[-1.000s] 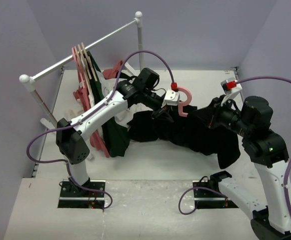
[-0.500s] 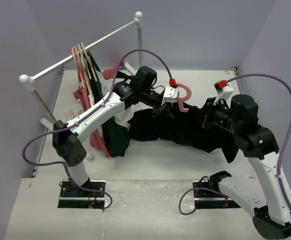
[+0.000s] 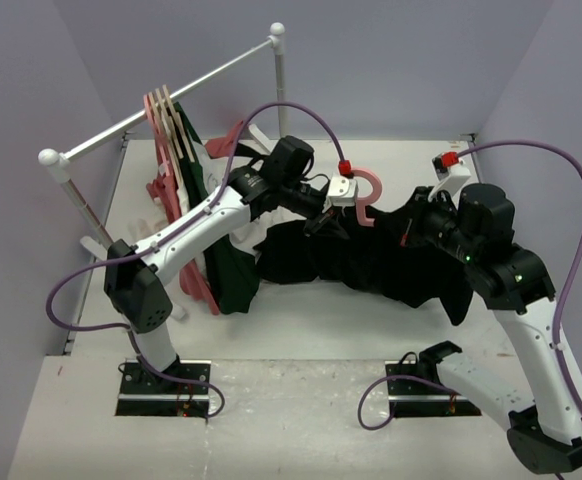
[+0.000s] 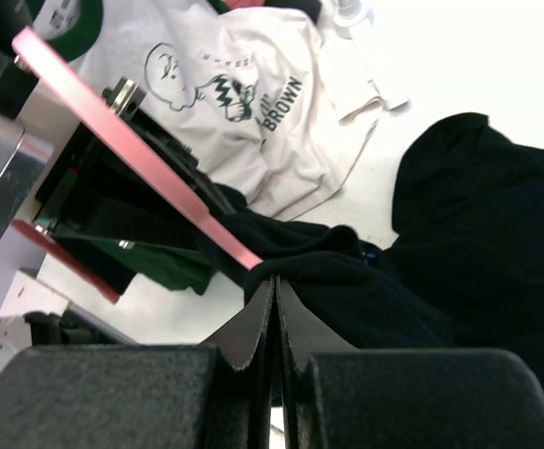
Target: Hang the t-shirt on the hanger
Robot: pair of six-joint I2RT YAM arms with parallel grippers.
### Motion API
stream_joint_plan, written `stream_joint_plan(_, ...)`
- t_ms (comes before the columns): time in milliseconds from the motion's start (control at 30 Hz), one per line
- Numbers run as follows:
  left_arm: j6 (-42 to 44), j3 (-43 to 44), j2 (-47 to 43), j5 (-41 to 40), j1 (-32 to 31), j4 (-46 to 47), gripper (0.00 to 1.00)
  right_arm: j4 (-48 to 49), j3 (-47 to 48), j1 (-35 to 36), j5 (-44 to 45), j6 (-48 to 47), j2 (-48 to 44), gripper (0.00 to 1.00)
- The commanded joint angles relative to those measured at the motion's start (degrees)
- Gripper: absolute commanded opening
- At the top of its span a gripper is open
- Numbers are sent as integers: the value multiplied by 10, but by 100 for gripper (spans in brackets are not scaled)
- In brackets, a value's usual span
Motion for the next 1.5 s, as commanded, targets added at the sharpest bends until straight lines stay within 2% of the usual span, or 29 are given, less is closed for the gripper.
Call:
stream_joint_plan(0,-7,-2,-38,19,-1,34,0,27,24,3,37,12,10,2)
stream_joint_plan(300,-12,-7,-45,29,-2,47,0,63,6,12,-23,19,51,3)
stream_joint_plan(467,-26,-8,-45,19,-2,60,0,84,-15,12,-90,22,50,6)
stream_joint_plan(567,-22,-7,-46,17,-2,55,0,82,-10,12,-55,15,30,9)
stream_joint_plan(700,12,7,-49,37,-2,9,0,74,11,0,-11,-23,2,26)
stream_joint_plan(767,38,18,-49,47,-2,-27,0,73,10,-26,-18,-50,-13,35)
stream_joint_plan(900,75,34,-51,59,-2,-78,0,73,3,-40,-85,-105,-40,42)
stream_joint_plan(1000,100,51,-43,74,-2,-113,0,86,-11,-40,-197,-150,-58,57)
stream_joint_plan(1067,112,63,-36,91,-3,-130,0,88,-8,-40,-250,-156,-52,60)
stream_joint_plan(1267,132,104,-10,112,-16,-168,0,107,29,-34,-342,-142,17,60)
stream_joint_plan(1467,147,119,2,124,-27,-187,0,100,67,-25,-314,-148,58,52)
